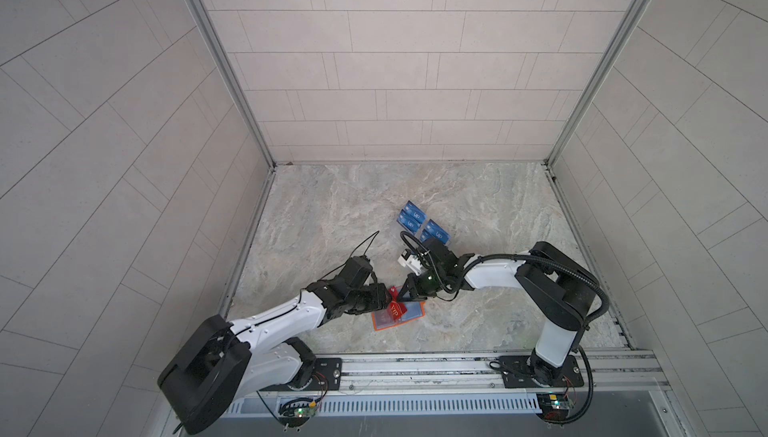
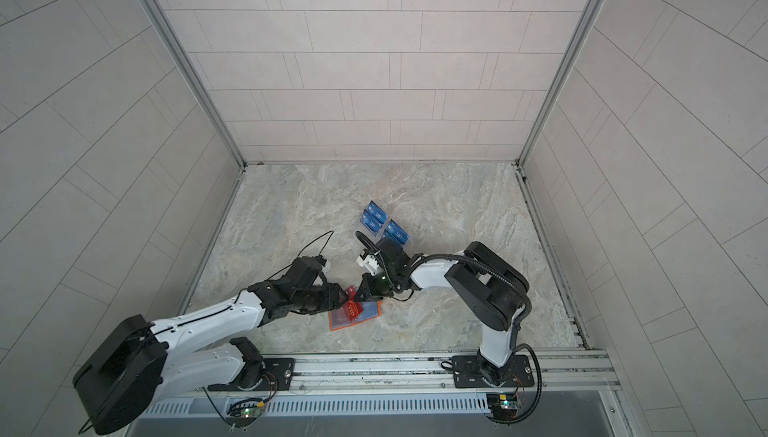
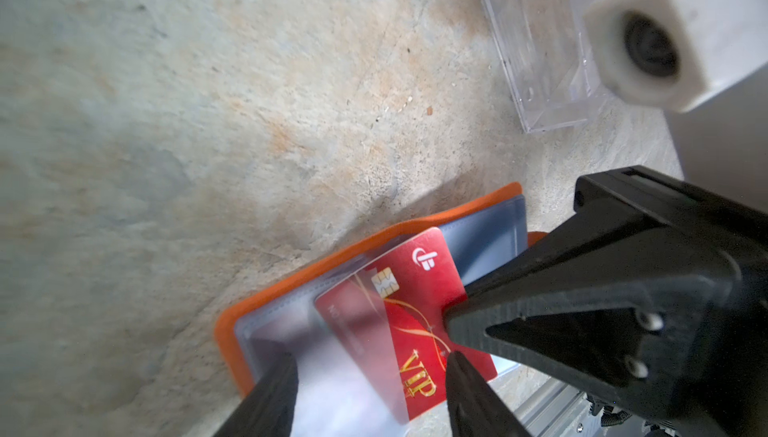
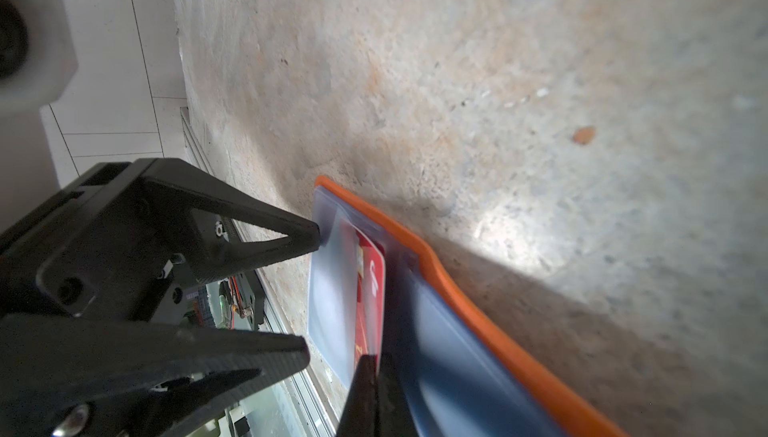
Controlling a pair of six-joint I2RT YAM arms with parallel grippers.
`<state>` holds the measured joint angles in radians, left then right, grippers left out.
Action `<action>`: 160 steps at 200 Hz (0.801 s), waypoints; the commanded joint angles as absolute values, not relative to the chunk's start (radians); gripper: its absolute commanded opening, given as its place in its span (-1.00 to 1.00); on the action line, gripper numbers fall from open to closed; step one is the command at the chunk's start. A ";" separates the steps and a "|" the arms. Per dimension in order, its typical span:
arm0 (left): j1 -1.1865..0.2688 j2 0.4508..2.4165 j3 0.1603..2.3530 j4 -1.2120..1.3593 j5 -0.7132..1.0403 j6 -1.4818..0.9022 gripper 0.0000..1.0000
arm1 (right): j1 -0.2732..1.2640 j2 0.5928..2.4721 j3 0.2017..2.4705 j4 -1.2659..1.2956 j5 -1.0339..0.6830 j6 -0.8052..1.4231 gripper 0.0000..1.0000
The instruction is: Put the credit cards into the card holder
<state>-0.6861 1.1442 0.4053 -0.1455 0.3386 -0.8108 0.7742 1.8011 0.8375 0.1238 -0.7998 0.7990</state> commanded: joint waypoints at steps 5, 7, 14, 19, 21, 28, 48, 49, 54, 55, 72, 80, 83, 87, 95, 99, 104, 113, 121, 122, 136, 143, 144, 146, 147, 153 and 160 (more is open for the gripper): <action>-0.689 1.146 0.393 -0.200 0.322 -0.809 0.22 | 0.787 1.830 0.813 0.150 -0.702 0.843 -1.00; -0.688 1.146 0.393 -0.199 0.323 -0.811 0.22 | 0.788 1.829 0.813 0.150 -0.698 0.846 -1.00; -0.688 1.145 0.394 -0.193 0.327 -0.821 0.21 | 0.792 1.827 0.811 0.150 -0.687 0.852 -1.00; -0.689 1.143 0.392 -0.184 0.336 -0.830 0.21 | 0.796 1.823 0.811 0.149 -0.682 0.853 -1.00; -0.689 1.142 0.393 -0.180 0.338 -0.833 0.21 | 0.797 1.821 0.811 0.149 -0.680 0.854 -1.00; -0.689 1.136 0.395 -0.172 0.348 -0.846 0.21 | 0.801 1.816 0.810 0.144 -0.674 0.857 -1.00; -0.687 1.102 0.420 -0.187 0.354 -0.862 0.23 | 0.814 1.789 0.810 0.109 -0.637 0.854 -1.00; -0.687 1.099 0.421 -0.190 0.353 -0.862 0.23 | 0.814 1.788 0.810 0.105 -0.635 0.853 -1.00; -0.687 1.089 0.429 -0.205 0.347 -0.862 0.25 | 0.817 1.781 0.812 0.092 -0.625 0.852 -1.00; -0.686 1.087 0.431 -0.208 0.345 -0.862 0.25 | 0.817 1.780 0.812 0.090 -0.623 0.851 -1.00; -0.675 1.046 0.450 -0.267 0.314 -0.855 0.25 | 0.826 1.761 0.810 0.059 -0.593 0.848 -0.98; -0.664 1.021 0.447 -0.292 0.293 -0.854 0.25 | 0.830 1.756 0.807 0.052 -0.588 0.850 -0.92; -0.660 1.008 0.442 -0.298 0.285 -0.854 0.25 | 0.832 1.755 0.807 0.054 -0.586 0.851 -0.90; -0.651 0.994 0.434 -0.302 0.279 -0.856 0.24 | 0.835 1.755 0.804 0.054 -0.585 0.851 -0.85; -0.631 0.967 0.415 -0.307 0.274 -0.861 0.23 | 0.840 1.756 0.802 0.057 -0.583 0.854 -0.80; -0.619 0.957 0.406 -0.307 0.278 -0.862 0.21 | 0.843 1.755 0.802 0.058 -0.583 0.856 -0.78; -0.606 0.949 0.395 -0.308 0.285 -0.861 0.20 | 0.846 1.758 0.802 0.058 -0.584 0.859 -0.76; -0.592 0.942 0.382 -0.315 0.295 -0.859 0.18 | 0.851 1.760 0.800 0.063 -0.584 0.861 -0.72; -0.589 0.942 0.378 -0.323 0.296 -0.855 0.17 | 0.858 1.761 0.802 0.062 -0.584 0.863 -0.67; -0.589 0.943 0.377 -0.323 0.296 -0.854 0.16 | 0.858 1.762 0.803 0.062 -0.584 0.863 -0.67; -0.589 0.946 0.363 -0.317 0.300 -0.854 0.13 | 0.869 1.765 0.808 0.042 -0.579 0.860 -0.59; -0.589 0.947 0.355 -0.308 0.299 -0.856 0.11 | 0.874 1.763 0.810 0.034 -0.575 0.858 -0.59; -0.589 0.947 0.354 -0.307 0.299 -0.856 0.11 | 0.874 1.762 0.810 0.033 -0.574 0.858 -0.58; -0.589 0.947 0.352 -0.304 0.299 -0.856 0.10 | 0.875 1.762 0.810 0.031 -0.573 0.857 -0.58; -0.589 0.948 0.351 -0.303 0.298 -0.857 0.10 | 0.876 1.761 0.810 0.030 -0.573 0.856 -0.58; -0.589 0.951 0.346 -0.297 0.297 -0.857 0.07 | 0.879 1.757 0.810 0.023 -0.571 0.855 -0.57; -0.589 0.956 0.338 -0.288 0.298 -0.857 0.03 | 0.880 1.752 0.810 0.015 -0.567 0.853 -0.56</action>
